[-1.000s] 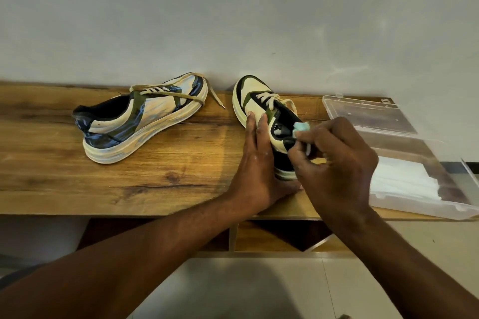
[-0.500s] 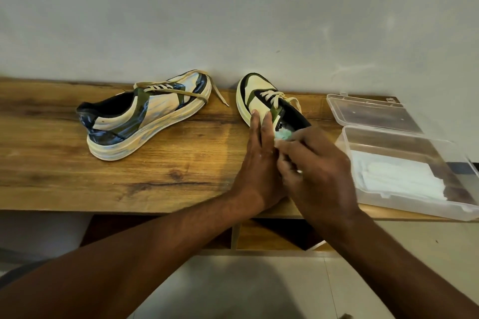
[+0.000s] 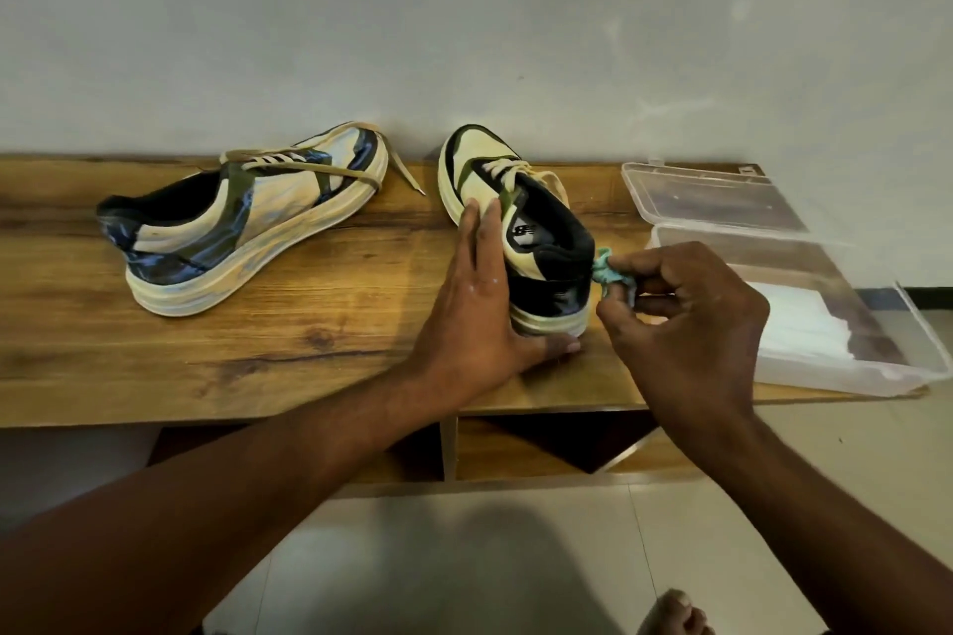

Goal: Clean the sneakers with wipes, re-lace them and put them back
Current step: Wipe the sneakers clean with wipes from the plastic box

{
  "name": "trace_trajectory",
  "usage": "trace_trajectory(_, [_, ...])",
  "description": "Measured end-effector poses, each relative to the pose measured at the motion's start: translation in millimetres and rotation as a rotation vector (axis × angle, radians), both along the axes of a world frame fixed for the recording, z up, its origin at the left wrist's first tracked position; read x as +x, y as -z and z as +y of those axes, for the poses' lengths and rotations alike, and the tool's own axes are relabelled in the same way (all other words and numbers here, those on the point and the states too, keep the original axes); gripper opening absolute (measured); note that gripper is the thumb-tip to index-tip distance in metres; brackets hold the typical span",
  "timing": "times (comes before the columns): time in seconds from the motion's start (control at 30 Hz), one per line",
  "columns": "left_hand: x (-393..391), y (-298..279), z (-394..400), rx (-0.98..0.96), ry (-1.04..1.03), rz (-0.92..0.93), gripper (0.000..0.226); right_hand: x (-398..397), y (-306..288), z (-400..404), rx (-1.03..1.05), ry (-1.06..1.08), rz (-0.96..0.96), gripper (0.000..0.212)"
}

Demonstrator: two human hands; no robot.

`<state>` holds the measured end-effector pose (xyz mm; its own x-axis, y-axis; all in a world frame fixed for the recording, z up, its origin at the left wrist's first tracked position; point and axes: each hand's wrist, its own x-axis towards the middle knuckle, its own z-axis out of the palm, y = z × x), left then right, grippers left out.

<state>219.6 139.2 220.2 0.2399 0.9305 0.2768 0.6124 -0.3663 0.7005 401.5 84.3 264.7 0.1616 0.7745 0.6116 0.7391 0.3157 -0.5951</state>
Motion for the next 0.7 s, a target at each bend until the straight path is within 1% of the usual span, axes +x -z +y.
trace_trajectory(0.07, [-1.2, -0.4, 1.2, 0.017, -0.003, 0.028, 0.153, 4.7, 6.8, 6.1, -0.004, -0.026, 0.089, 0.022])
trace_trajectory(0.13, [-1.9, -1.2, 1.7, 0.032, -0.004, 0.041, 0.153, 1.9, 13.9, 8.3, -0.006, -0.059, 0.08, 0.022])
trace_trajectory(0.23, [-4.7, -3.2, 2.1, 0.016, 0.009, 0.053, 0.154, -1.7, 18.7, 6.1, 0.01, -0.102, -0.03, 0.021])
trace_trajectory(0.33, [-9.8, -6.0, 2.8, 0.002, 0.02, 0.055, 0.153, -2.0, 22.0, 0.4, 0.038, -0.189, -0.143, 0.018])
trace_trajectory(0.47, [-13.8, -7.5, 3.6, 0.002, 0.025, 0.076, 0.148, -5.5, 30.9, -5.3, -0.026, -0.331, -0.334, 0.012])
trace_trajectory(0.53, [-13.9, -8.1, 3.0, -0.001, 0.027, 0.075, 0.148, -4.7, 28.9, -4.3, -0.001, -0.366, -0.415, 0.011])
trace_trajectory(0.63, [-12.9, -9.5, 1.9, -0.03, 0.026, 0.076, 0.155, -2.4, 15.7, 1.3, 0.141, -0.346, -0.405, 0.012])
trace_trajectory(0.7, [-12.5, -10.2, 1.2, -0.032, 0.027, 0.09, 0.153, -5.4, 13.4, 2.0, 0.164, -0.347, -0.43, 0.013])
